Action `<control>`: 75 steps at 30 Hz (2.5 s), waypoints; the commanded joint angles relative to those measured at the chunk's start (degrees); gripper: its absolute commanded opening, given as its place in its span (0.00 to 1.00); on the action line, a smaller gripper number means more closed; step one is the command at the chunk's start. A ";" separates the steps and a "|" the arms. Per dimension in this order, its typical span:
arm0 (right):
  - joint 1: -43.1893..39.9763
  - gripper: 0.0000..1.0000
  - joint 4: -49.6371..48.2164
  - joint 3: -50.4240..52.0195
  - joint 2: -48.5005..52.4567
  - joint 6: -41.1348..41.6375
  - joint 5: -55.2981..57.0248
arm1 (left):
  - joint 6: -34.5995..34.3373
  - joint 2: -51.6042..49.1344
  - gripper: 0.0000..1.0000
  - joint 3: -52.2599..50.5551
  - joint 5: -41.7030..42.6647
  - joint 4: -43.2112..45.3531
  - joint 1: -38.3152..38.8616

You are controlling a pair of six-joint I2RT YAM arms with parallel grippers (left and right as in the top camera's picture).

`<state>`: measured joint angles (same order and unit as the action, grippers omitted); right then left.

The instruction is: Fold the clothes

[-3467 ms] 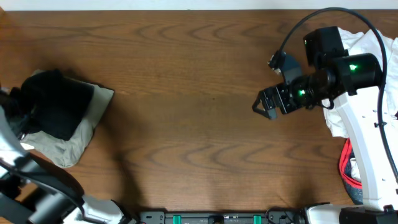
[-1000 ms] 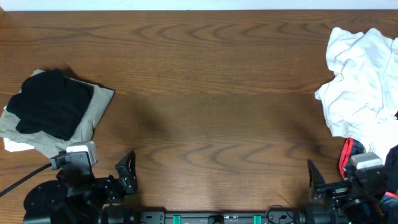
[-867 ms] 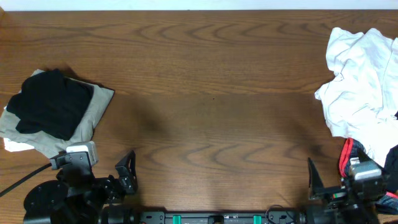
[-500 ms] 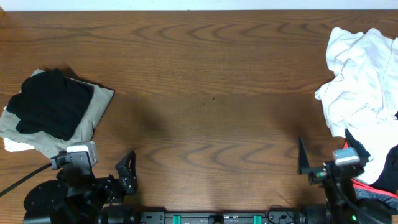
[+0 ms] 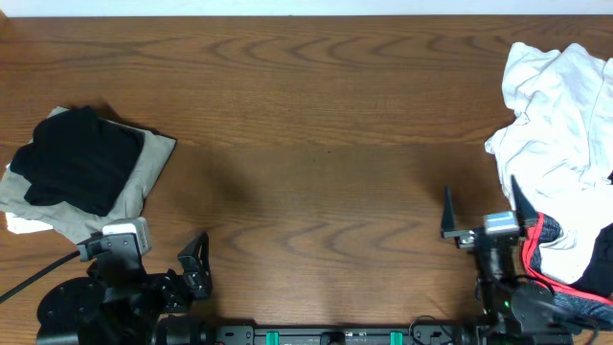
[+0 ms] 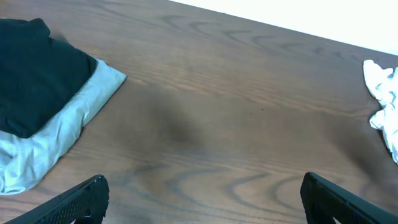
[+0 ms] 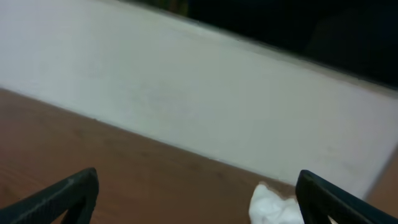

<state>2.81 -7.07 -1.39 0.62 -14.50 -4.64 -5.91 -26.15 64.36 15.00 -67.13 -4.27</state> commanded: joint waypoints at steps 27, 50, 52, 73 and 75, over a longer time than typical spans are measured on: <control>-0.28 0.99 11.15 1.05 -0.35 3.98 1.20 | 0.76 0.07 0.98 -0.07 -0.24 -0.15 0.13; -0.28 0.99 11.13 1.05 -0.33 3.98 1.20 | 0.79 0.17 0.98 -1.79 -0.28 -0.13 0.24; -0.26 0.99 11.13 1.05 -0.35 3.98 1.20 | 1.29 0.50 0.98 -3.32 -1.90 -0.04 0.24; -0.28 0.99 11.13 1.05 -0.35 3.98 1.20 | 2.05 23.26 0.98 -55.71 -5.16 64.43 2.86; -0.28 0.99 11.13 1.05 -0.35 3.98 1.20 | 2.08 25.22 0.98 -59.47 -5.73 70.05 3.19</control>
<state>2.79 3.75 -0.40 0.67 -11.16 -3.99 -4.82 -3.49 8.84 11.14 -0.95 -1.72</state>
